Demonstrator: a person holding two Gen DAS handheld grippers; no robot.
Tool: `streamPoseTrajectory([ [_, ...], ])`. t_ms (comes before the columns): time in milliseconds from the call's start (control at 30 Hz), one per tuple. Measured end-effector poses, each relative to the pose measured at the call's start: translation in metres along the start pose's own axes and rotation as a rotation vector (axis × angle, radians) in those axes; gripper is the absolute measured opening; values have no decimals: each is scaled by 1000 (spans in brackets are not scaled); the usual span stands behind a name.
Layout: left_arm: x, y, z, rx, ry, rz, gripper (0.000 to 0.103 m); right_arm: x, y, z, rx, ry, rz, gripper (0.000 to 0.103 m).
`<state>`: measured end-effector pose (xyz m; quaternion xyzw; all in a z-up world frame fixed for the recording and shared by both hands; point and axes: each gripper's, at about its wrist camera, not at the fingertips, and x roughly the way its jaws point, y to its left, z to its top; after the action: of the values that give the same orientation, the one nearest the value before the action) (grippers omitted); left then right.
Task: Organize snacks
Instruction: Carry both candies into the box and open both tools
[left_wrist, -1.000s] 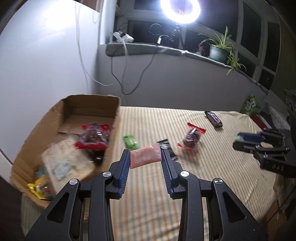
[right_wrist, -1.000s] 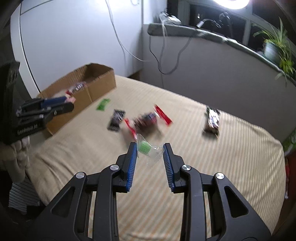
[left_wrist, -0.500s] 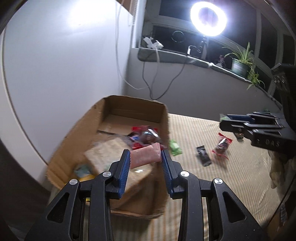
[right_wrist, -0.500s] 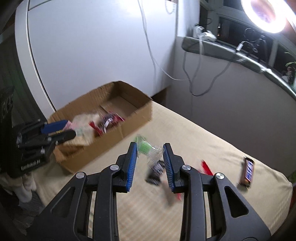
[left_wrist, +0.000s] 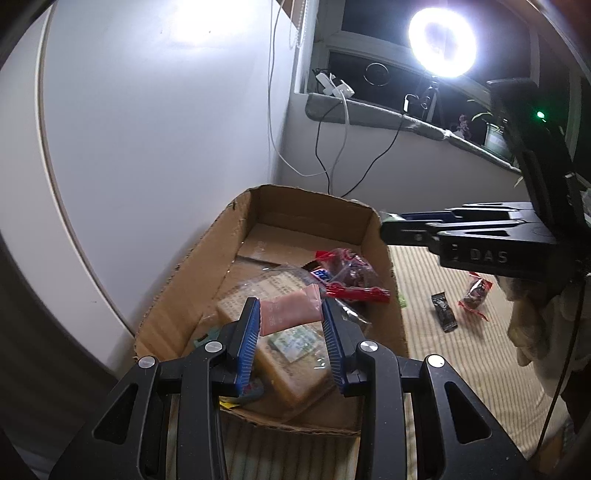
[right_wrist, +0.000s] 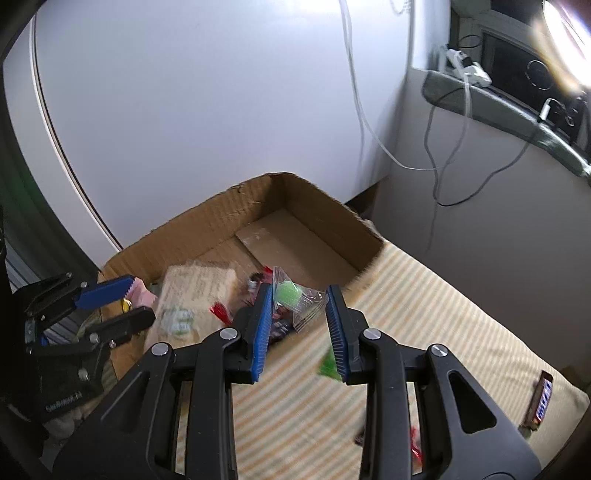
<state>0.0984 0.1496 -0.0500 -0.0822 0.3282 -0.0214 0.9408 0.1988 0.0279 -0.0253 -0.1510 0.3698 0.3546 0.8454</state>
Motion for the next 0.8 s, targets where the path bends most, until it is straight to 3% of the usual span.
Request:
streamPoseTrajectory([
  [633, 3, 1, 0, 6, 1, -5, 36, 35, 28, 18, -65, 37, 31, 30],
  [733, 2, -1, 0, 8, 0, 1, 38, 35, 30, 18, -70, 35, 26, 39],
  [800, 1, -1, 0, 8, 1, 3, 44, 34, 31, 18, -72, 29, 22, 57],
])
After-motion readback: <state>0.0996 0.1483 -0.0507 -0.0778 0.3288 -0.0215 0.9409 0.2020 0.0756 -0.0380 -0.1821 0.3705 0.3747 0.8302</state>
